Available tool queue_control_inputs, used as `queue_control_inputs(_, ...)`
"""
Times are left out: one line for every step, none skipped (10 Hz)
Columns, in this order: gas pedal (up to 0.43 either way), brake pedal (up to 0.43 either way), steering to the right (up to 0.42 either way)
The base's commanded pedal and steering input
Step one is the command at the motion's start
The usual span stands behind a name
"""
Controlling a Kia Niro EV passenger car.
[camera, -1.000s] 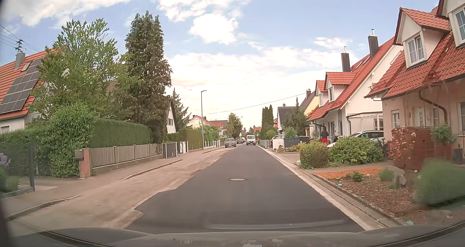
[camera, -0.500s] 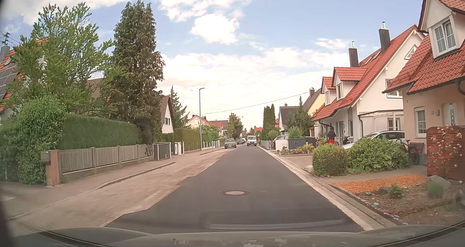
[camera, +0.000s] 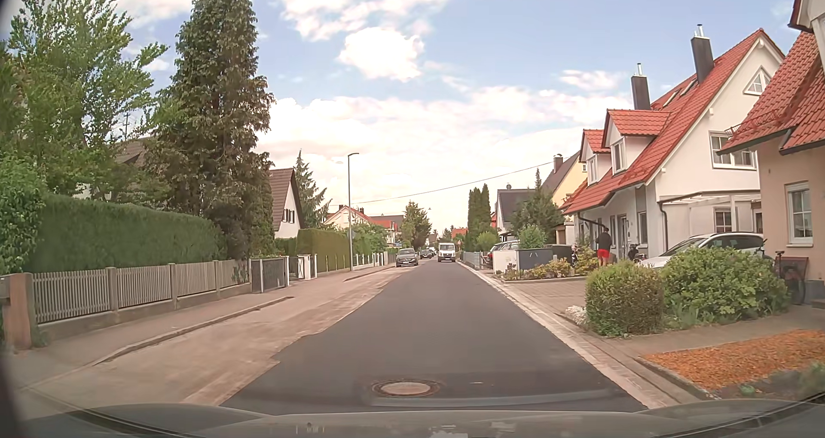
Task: Follow the waypoints while adhering to traffic rules and regulations
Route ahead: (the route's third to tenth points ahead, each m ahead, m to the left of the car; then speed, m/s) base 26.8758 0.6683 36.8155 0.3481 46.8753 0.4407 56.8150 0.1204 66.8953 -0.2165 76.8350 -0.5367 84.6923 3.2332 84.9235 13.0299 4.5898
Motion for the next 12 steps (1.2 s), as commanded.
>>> queue_control_inputs(0.039,0.018,0.001)
queue_control_inputs(0.039,0.018,0.003)
queue_control_inputs(0.039,0.018,0.003)
queue_control_inputs(0.039,0.018,0.003)
queue_control_inputs(0.039,0.018,0.001)
queue_control_inputs(0.039,0.018,-0.002)
queue_control_inputs(0.039,0.018,-0.005)
queue_control_inputs(0.039,0.018,-0.005)
queue_control_inputs(0.039,0.018,-0.005)
queue_control_inputs(0.039,0.024,-0.010)
queue_control_inputs(0.039,0.018,-0.012)
queue_control_inputs(0.039,0.018,-0.012)
